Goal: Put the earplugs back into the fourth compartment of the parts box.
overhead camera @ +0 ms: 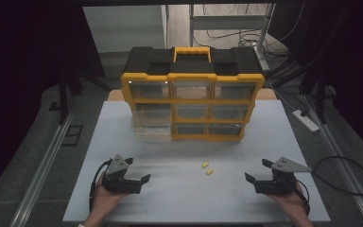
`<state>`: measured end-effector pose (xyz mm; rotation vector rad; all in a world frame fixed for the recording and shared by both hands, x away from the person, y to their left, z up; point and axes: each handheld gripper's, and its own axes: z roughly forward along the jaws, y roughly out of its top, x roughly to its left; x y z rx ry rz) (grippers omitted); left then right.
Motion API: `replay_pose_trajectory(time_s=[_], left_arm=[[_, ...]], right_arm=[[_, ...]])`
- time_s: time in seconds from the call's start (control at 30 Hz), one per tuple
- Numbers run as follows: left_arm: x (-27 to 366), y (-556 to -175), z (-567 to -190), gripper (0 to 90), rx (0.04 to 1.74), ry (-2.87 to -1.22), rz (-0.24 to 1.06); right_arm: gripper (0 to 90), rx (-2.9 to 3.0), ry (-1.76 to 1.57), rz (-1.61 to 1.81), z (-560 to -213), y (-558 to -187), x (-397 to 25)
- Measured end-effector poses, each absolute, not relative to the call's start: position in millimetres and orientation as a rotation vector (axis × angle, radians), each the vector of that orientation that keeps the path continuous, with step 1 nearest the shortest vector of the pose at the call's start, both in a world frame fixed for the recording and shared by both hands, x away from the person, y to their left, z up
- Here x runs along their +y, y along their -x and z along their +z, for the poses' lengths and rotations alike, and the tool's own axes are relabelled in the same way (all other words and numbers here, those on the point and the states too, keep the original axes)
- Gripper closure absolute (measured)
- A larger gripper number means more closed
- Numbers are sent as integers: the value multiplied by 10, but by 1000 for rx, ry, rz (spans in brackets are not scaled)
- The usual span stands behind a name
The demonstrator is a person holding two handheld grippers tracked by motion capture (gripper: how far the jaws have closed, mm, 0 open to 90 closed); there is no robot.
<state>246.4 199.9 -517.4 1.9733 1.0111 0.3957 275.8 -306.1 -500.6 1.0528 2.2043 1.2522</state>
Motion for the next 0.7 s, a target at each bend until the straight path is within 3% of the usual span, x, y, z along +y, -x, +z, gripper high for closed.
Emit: replay_pose_trajectory(time_s=[0.7], left_arm=[[1987,-2461,-5130,99,996,-1950,407]], right_arm=[[122,2236,-1060,1212,-5038,-2765,-3037]])
